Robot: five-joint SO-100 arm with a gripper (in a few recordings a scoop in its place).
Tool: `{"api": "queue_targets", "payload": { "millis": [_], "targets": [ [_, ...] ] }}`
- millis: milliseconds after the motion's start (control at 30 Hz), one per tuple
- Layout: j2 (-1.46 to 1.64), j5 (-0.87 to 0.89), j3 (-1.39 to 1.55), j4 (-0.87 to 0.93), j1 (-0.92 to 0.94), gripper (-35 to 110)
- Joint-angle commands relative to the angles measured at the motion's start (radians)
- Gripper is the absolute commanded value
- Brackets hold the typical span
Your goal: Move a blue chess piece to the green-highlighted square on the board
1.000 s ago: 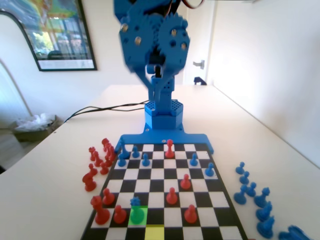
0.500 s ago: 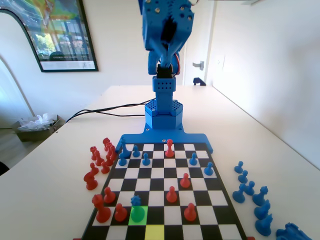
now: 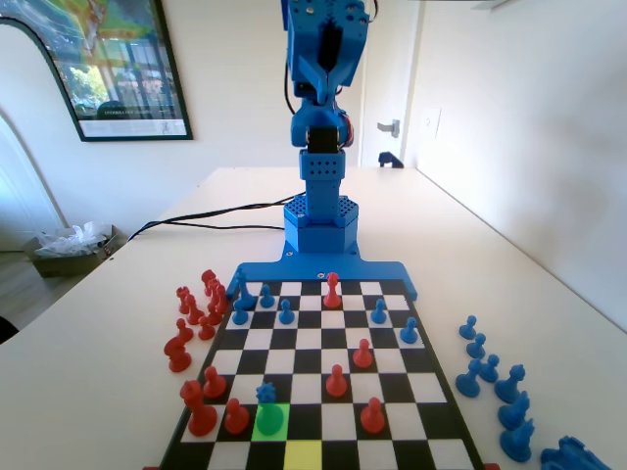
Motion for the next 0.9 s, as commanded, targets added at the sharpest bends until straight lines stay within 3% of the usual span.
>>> {"api": "queue_targets", "payload": {
  "millis": [0, 867],
  "targets": [
    [0.023, -0.011, 0.009, -0.018, 0.017, 1],
    [0.023, -0.003, 0.009, -0.020, 0.028, 4]
  ]
}}
